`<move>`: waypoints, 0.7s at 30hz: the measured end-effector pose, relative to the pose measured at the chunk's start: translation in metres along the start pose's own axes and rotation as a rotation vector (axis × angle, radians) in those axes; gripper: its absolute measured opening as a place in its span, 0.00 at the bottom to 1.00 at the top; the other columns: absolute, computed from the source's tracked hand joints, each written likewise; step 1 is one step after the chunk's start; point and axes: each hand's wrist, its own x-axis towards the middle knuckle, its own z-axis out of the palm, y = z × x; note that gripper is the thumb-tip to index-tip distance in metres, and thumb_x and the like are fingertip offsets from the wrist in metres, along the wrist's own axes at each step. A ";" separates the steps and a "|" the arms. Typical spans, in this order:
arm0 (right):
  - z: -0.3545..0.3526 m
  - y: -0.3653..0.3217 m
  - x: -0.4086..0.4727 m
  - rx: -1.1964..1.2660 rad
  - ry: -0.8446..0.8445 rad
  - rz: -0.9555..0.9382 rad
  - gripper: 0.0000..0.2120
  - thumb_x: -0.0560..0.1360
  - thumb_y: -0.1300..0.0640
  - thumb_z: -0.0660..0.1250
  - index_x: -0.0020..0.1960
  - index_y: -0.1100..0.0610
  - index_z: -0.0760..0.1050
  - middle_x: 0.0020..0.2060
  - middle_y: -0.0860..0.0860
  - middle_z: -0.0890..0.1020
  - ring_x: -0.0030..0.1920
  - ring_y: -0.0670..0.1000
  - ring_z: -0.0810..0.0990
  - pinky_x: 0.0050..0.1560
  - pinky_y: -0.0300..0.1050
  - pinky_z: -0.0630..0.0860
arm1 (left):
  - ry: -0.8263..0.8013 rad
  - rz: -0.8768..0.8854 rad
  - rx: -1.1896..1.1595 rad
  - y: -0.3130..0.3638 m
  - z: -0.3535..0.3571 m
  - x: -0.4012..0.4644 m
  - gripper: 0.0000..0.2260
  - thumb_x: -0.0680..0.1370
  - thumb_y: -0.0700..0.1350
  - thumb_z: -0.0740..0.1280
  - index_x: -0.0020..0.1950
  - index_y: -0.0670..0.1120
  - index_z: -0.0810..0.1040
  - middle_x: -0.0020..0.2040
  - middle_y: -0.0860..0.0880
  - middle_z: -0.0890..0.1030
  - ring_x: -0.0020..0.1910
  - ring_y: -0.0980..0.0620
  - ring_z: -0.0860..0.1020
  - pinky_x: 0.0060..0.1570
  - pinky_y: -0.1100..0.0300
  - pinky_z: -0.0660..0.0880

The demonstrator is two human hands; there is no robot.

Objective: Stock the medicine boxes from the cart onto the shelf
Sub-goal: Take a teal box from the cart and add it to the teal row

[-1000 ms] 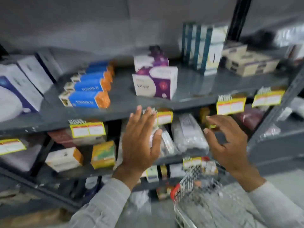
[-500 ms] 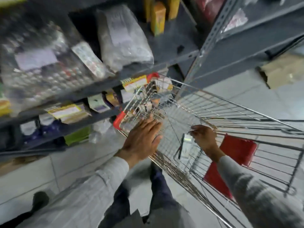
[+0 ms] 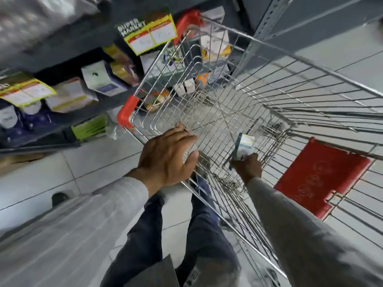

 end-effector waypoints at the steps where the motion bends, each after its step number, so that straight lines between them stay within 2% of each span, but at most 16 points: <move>1: 0.006 0.000 0.002 0.024 0.046 -0.001 0.33 0.70 0.49 0.78 0.67 0.61 0.69 0.56 0.57 0.83 0.45 0.54 0.77 0.37 0.41 0.70 | 0.016 0.001 0.001 -0.001 0.000 -0.001 0.24 0.77 0.57 0.59 0.69 0.51 0.80 0.68 0.51 0.82 0.73 0.50 0.73 0.69 0.51 0.73; 4: 0.012 -0.004 0.007 0.016 0.084 0.040 0.32 0.69 0.50 0.77 0.66 0.59 0.67 0.55 0.57 0.84 0.44 0.55 0.78 0.44 0.45 0.77 | 0.044 0.000 -0.011 -0.001 -0.001 -0.001 0.22 0.76 0.57 0.60 0.65 0.51 0.83 0.63 0.51 0.84 0.69 0.50 0.77 0.65 0.52 0.75; 5: 0.012 -0.006 0.009 0.015 0.084 0.043 0.31 0.70 0.52 0.76 0.66 0.59 0.67 0.55 0.57 0.84 0.42 0.54 0.79 0.43 0.45 0.78 | 0.055 0.003 -0.015 -0.001 -0.001 -0.002 0.22 0.75 0.56 0.60 0.63 0.51 0.83 0.62 0.51 0.85 0.68 0.49 0.78 0.64 0.53 0.75; 6: 0.010 -0.008 0.009 0.008 0.080 0.044 0.29 0.71 0.53 0.75 0.66 0.60 0.67 0.54 0.56 0.84 0.39 0.51 0.79 0.39 0.43 0.78 | 0.070 0.007 -0.017 -0.001 -0.001 -0.002 0.21 0.75 0.56 0.61 0.62 0.50 0.84 0.61 0.51 0.85 0.66 0.49 0.79 0.62 0.53 0.76; 8: 0.003 -0.015 0.004 -0.035 0.078 -0.011 0.27 0.73 0.52 0.74 0.66 0.60 0.66 0.52 0.55 0.84 0.34 0.46 0.75 0.31 0.38 0.69 | 0.088 0.007 -0.014 0.000 -0.003 -0.003 0.21 0.74 0.55 0.62 0.62 0.50 0.84 0.60 0.51 0.86 0.65 0.49 0.79 0.60 0.54 0.77; 10: -0.008 -0.025 -0.008 -0.094 0.092 -0.083 0.29 0.72 0.51 0.75 0.66 0.59 0.67 0.49 0.52 0.83 0.32 0.45 0.74 0.29 0.35 0.65 | 0.058 -0.010 -0.006 0.004 -0.008 -0.004 0.21 0.75 0.55 0.62 0.64 0.50 0.82 0.62 0.51 0.85 0.66 0.49 0.78 0.62 0.53 0.76; 12: -0.024 -0.038 -0.029 -0.146 0.104 -0.153 0.30 0.71 0.48 0.75 0.67 0.57 0.67 0.47 0.50 0.82 0.32 0.43 0.74 0.27 0.35 0.65 | 0.001 -0.041 -0.020 0.009 -0.012 -0.005 0.23 0.77 0.57 0.61 0.69 0.50 0.79 0.66 0.50 0.82 0.69 0.48 0.76 0.64 0.52 0.73; 15: -0.054 -0.060 -0.073 -0.156 0.084 -0.327 0.27 0.70 0.45 0.74 0.63 0.53 0.68 0.52 0.53 0.83 0.36 0.49 0.81 0.28 0.39 0.74 | -0.032 -0.042 -0.075 0.017 -0.023 -0.009 0.25 0.79 0.58 0.60 0.74 0.49 0.73 0.71 0.47 0.78 0.72 0.45 0.73 0.67 0.50 0.71; 18: -0.092 -0.089 -0.132 -0.202 0.107 -0.524 0.27 0.69 0.44 0.71 0.63 0.49 0.67 0.53 0.52 0.82 0.41 0.53 0.82 0.34 0.47 0.80 | 0.067 -0.044 -0.142 0.027 -0.050 -0.019 0.22 0.80 0.52 0.62 0.73 0.46 0.74 0.72 0.46 0.78 0.72 0.45 0.73 0.69 0.53 0.70; 21: -0.126 -0.122 -0.195 -0.356 0.197 -0.666 0.29 0.68 0.46 0.71 0.66 0.49 0.68 0.57 0.50 0.79 0.46 0.52 0.76 0.42 0.45 0.71 | 0.263 -0.009 -0.208 0.038 -0.094 -0.042 0.18 0.81 0.49 0.65 0.71 0.48 0.77 0.70 0.48 0.80 0.70 0.48 0.75 0.69 0.62 0.66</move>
